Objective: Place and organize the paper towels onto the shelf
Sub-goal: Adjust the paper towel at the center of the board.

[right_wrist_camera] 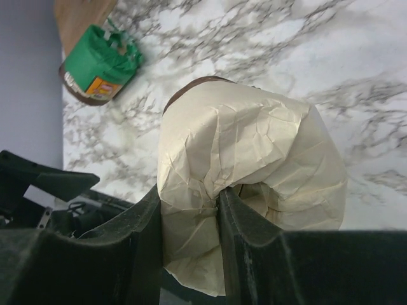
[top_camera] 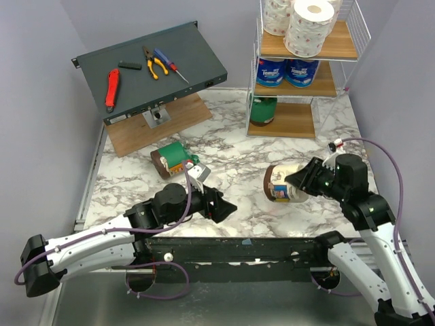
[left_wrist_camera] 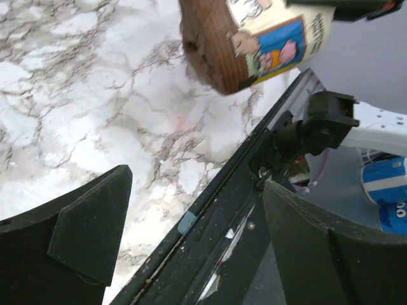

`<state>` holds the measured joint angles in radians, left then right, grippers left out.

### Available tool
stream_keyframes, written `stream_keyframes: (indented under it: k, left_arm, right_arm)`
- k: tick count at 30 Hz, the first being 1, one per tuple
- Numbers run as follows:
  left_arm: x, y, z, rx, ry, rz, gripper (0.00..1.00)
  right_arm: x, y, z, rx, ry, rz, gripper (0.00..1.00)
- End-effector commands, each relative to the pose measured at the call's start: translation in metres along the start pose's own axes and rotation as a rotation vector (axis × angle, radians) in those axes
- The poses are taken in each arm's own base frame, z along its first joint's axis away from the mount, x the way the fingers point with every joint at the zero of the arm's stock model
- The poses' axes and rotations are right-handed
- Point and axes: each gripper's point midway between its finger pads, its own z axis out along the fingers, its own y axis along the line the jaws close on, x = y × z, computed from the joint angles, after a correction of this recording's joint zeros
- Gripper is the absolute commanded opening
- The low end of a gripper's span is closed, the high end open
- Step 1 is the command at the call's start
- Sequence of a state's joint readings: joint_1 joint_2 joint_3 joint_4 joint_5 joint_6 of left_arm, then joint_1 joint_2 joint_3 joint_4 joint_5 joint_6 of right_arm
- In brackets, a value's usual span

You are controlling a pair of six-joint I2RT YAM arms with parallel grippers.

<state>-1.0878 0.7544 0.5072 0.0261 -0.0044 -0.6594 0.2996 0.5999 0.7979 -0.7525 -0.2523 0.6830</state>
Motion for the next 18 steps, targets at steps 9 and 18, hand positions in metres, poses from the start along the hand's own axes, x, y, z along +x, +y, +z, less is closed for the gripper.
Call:
stream_keyframes:
  k: [9,18]
  left_arm:
    - [0.02,0.02,0.007,-0.072,0.039,-0.029,0.87]
    - [0.03,0.02,0.02,-0.062,0.081,-0.032,0.87]
  right_arm:
    - [-0.044,-0.028,0.024,0.264,0.016,-0.149,0.27]
    - [-0.059,-0.038,0.059,0.401,0.054,-0.258,0.27]
